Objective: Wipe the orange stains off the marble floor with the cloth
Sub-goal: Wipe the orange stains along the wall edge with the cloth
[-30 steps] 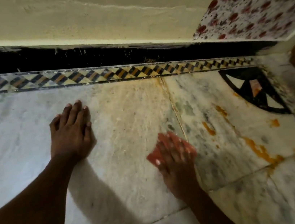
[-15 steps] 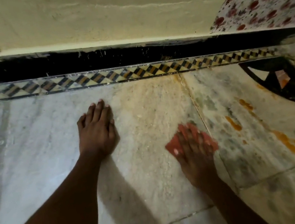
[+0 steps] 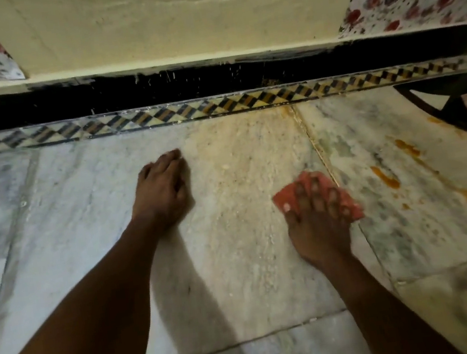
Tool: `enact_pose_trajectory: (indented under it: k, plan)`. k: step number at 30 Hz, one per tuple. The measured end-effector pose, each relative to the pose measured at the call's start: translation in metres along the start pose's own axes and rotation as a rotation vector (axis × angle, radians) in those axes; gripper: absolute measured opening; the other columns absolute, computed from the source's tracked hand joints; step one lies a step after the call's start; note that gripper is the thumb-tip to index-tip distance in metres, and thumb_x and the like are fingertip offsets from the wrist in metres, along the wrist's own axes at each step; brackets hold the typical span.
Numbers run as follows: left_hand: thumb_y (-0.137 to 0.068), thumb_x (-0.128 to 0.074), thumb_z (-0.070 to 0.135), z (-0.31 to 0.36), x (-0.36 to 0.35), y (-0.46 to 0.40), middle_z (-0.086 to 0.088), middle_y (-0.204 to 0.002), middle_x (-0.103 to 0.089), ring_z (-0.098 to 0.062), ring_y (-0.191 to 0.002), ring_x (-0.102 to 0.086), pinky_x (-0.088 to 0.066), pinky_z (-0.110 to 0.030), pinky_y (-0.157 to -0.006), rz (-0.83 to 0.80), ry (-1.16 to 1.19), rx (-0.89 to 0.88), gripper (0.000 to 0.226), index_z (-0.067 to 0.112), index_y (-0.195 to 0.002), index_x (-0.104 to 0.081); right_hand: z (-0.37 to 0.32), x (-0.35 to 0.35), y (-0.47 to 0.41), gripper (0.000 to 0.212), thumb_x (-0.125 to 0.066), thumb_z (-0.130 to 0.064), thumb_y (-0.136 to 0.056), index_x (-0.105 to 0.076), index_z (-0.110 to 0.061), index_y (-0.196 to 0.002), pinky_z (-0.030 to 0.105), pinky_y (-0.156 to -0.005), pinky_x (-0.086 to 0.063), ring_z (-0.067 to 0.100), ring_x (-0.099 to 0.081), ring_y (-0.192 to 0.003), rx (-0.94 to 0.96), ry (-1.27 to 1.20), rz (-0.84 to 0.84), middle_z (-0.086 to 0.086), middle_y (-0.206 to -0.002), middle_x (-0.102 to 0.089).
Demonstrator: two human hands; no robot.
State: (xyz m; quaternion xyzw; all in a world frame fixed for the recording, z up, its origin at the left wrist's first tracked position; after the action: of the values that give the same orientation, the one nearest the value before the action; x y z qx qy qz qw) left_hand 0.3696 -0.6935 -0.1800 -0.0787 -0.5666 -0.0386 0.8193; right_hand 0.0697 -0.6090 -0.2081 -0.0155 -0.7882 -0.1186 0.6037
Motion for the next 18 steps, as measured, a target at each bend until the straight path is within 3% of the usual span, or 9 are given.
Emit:
enact_pose_trajectory:
  k: [2,5,6,8,10,13,15,17,18]
  plan:
    - [-0.1,-0.034,0.036,0.01,0.001,0.007,-0.01,-0.166,-0.042,-0.028,-0.152,-0.042,-0.027,-0.049,-0.127,-0.024,-0.012,-0.017,0.061,0.009,-0.154,-0.05,0.011,0.001,0.068,0.066,-0.026,-0.054,-0.11,0.002,-0.04,-0.167,0.051,-0.129,-0.002,0.025,-0.004,-0.163,0.211,0.035,0.078,-0.015,-0.174,0.02]
    - [-0.099,-0.036,0.038,0.035,-0.005,0.037,-0.013,-0.165,-0.042,-0.03,-0.152,-0.041,-0.032,-0.046,-0.125,-0.031,0.031,-0.016,0.065,0.006,-0.154,-0.05,0.083,0.007,0.109,0.066,-0.029,-0.056,-0.104,-0.029,-0.035,-0.166,0.064,-0.117,-0.034,0.044,-0.041,-0.15,0.022,0.013,0.096,0.001,-0.176,-0.023]
    - [-0.1,-0.035,0.042,0.049,-0.01,0.052,-0.012,-0.166,-0.041,-0.029,-0.154,-0.039,-0.031,-0.046,-0.125,-0.027,0.05,-0.027,0.067,0.007,-0.155,-0.049,0.099,0.013,0.099,0.067,-0.026,-0.058,-0.104,-0.026,-0.034,-0.167,0.066,-0.119,-0.031,0.045,-0.036,-0.153,-0.042,0.023,0.11,0.002,-0.177,-0.022]
    - [-0.102,-0.033,0.049,0.076,-0.024,0.08,-0.008,-0.169,-0.036,-0.025,-0.157,-0.033,-0.026,-0.045,-0.127,-0.034,0.072,-0.064,0.069,0.011,-0.158,-0.046,0.111,0.015,0.06,0.067,-0.022,-0.06,-0.107,-0.008,-0.039,-0.169,0.063,-0.129,-0.01,0.035,-0.008,-0.164,-0.214,-0.065,0.041,-0.003,-0.18,-0.001]
    - [-0.103,-0.032,0.055,0.099,-0.038,0.101,-0.004,-0.172,-0.03,-0.02,-0.159,-0.027,-0.019,-0.039,-0.129,-0.05,0.086,-0.074,0.071,0.014,-0.161,-0.041,0.094,0.013,0.035,0.067,-0.023,-0.058,-0.11,0.0,-0.038,-0.169,0.061,-0.13,0.0,0.03,0.009,-0.164,-0.272,-0.117,-0.013,-0.007,-0.179,0.012]
    - [-0.103,-0.033,0.057,0.132,-0.052,0.119,-0.001,-0.173,-0.026,-0.018,-0.161,-0.021,-0.012,-0.033,-0.128,-0.043,0.12,-0.039,0.073,0.017,-0.163,-0.036,0.072,0.005,0.069,0.066,-0.022,-0.055,-0.109,0.005,-0.039,-0.168,0.059,-0.131,-0.002,0.027,0.012,-0.164,-0.017,0.003,0.0,-0.008,-0.177,0.016]
    - [-0.103,-0.035,0.055,0.146,-0.056,0.13,-0.001,-0.173,-0.026,-0.018,-0.161,-0.02,-0.016,-0.037,-0.13,-0.027,0.157,0.008,0.072,0.017,-0.164,-0.035,0.076,0.006,0.134,0.065,-0.022,-0.055,-0.108,-0.005,-0.04,-0.168,0.056,-0.133,-0.006,0.022,0.009,-0.164,0.202,0.06,0.085,-0.01,-0.177,0.007]
    - [-0.102,-0.033,0.056,0.163,-0.062,0.143,-0.001,-0.174,-0.025,-0.019,-0.162,-0.019,-0.016,-0.039,-0.131,-0.017,0.176,0.013,0.073,0.017,-0.165,-0.033,0.116,0.01,0.181,0.063,-0.022,-0.058,-0.108,-0.019,-0.04,-0.168,0.054,-0.131,-0.017,0.021,-0.007,-0.166,0.224,0.086,0.098,-0.01,-0.178,-0.009]
    - [-0.101,-0.032,0.057,0.176,-0.069,0.15,-0.001,-0.174,-0.023,-0.019,-0.162,-0.017,-0.014,-0.037,-0.13,-0.031,0.176,0.002,0.076,0.017,-0.165,-0.031,0.147,0.012,0.188,0.064,-0.022,-0.06,-0.107,-0.022,-0.039,-0.168,0.054,-0.129,-0.022,0.023,-0.015,-0.165,0.141,0.101,0.103,-0.008,-0.178,-0.014]
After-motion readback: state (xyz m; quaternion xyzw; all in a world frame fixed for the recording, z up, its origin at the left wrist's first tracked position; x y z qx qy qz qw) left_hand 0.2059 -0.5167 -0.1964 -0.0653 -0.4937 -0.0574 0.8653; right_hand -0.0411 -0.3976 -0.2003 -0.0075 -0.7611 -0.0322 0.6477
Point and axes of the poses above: each hand's wrist, its own y-axis away from the middle knuckle, its own x-axis out of the back of the hand, z = x × y, the point moved 9 cm from there along -y, towards the middle knuckle
